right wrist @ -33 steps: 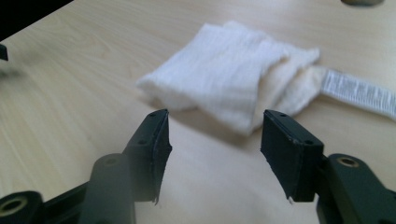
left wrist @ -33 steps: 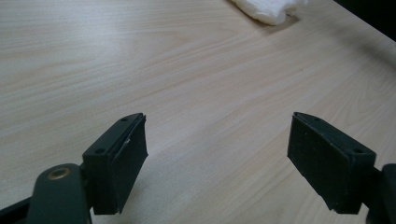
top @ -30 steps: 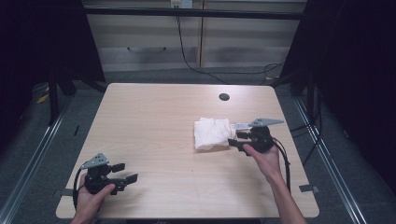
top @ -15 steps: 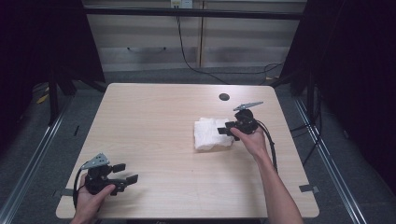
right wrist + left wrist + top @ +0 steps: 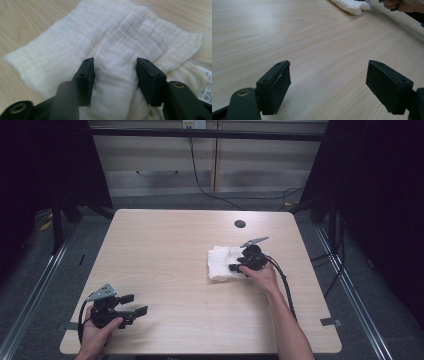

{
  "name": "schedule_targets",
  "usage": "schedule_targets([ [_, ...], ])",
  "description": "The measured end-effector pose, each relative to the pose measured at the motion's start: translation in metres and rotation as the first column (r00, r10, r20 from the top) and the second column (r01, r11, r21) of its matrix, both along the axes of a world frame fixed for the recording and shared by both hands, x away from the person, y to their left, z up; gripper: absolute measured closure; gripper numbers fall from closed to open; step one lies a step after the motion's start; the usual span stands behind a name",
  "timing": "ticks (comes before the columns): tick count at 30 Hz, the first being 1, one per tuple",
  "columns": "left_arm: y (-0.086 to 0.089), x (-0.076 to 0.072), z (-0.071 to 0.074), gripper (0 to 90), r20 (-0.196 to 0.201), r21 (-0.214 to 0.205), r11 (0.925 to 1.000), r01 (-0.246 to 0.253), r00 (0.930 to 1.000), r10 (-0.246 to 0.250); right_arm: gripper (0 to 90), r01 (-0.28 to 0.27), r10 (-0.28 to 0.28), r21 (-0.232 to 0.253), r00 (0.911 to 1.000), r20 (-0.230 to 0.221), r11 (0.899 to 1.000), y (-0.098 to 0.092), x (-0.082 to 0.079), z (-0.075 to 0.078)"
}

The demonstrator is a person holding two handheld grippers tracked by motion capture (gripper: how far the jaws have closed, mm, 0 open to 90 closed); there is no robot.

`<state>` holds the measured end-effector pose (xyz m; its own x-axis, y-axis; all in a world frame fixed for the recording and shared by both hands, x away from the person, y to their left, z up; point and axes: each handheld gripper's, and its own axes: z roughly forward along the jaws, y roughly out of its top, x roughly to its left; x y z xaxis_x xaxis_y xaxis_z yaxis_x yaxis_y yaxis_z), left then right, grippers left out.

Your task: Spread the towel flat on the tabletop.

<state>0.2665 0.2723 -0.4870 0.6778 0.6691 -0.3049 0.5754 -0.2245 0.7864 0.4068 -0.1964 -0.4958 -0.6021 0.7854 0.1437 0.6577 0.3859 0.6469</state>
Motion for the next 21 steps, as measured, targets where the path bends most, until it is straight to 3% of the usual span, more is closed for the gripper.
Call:
schedule_targets([
  [3,0.0,0.0,0.001,19.5,0.002,0.006,1.0,-0.002,1.0,0.002,61.5,-0.019,0.019,-0.022,0.9998,0.001,1.0,0.002,-0.002,0.001],
  [8,-0.001,0.0,0.0,19.5,-0.001,0.012,0.9999,-0.002,1.0,0.002,70.6,-0.018,0.018,0.008,0.9998,-0.009,1.0,0.004,-0.009,0.0],
  [13,-0.002,0.0,0.0,19.5,-0.004,0.02,0.9998,0.0,1.0,0.0,72.0,-0.026,0.026,0.034,0.9996,-0.012,0.999,0.004,-0.019,-0.001],
  [21,-0.001,-0.002,0.001,19.5,-0.002,0.016,0.9999,-0.004,1.0,0.004,72.1,-0.041,0.041,0.038,0.9991,-0.014,0.998,0.008,-0.04,-0.001],
])
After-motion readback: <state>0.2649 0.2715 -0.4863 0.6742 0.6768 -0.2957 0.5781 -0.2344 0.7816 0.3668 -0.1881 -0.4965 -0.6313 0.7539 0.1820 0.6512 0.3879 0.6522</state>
